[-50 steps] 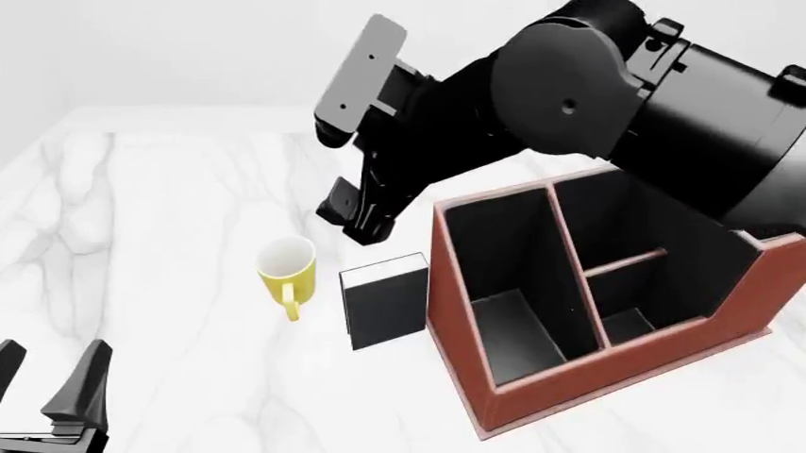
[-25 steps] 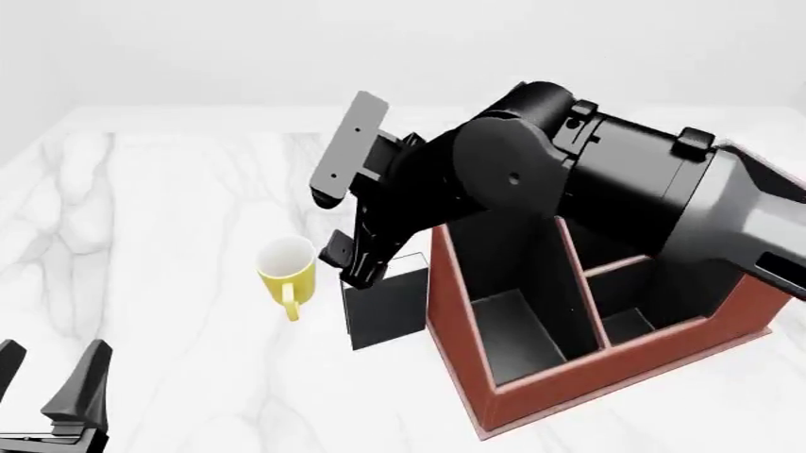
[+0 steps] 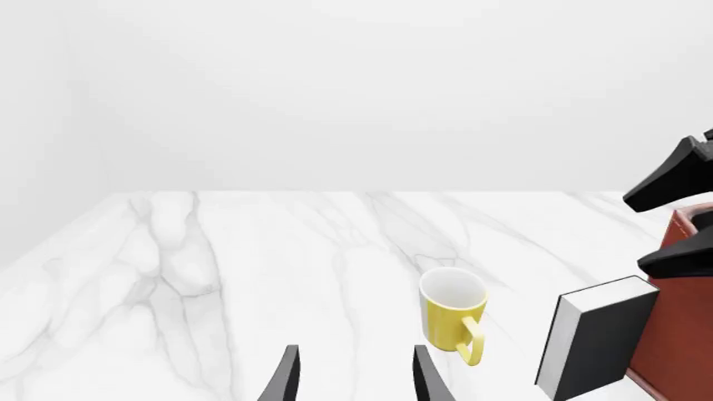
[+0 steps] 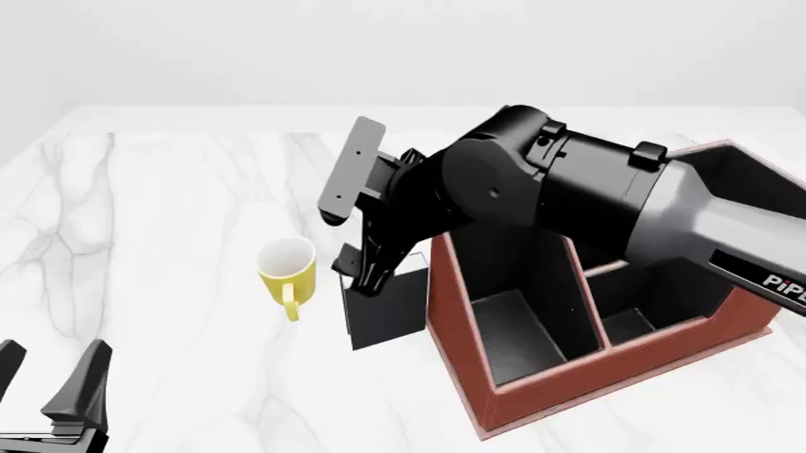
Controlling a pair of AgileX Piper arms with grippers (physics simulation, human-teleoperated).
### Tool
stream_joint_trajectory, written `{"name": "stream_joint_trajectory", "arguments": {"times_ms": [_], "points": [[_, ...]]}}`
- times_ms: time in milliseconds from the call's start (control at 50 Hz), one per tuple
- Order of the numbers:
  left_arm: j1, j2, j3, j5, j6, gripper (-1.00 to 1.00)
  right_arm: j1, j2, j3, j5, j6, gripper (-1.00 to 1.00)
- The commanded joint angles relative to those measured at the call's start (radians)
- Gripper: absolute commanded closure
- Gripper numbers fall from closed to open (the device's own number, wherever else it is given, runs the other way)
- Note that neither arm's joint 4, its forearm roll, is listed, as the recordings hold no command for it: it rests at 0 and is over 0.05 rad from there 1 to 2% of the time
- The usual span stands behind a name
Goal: Pick up the book and place it in the back compartment of the caddy.
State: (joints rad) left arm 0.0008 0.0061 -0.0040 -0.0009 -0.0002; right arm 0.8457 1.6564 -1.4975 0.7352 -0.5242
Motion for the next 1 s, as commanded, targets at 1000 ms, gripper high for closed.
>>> {"name": "stream_joint_trajectory", "arguments": {"times_ms": [1000], "points": [[0.000, 0.000, 0.000, 0.000, 0.000, -1.00, -0.044, 0.114, -0.003, -0.044, -0.094, -1.00]]}}
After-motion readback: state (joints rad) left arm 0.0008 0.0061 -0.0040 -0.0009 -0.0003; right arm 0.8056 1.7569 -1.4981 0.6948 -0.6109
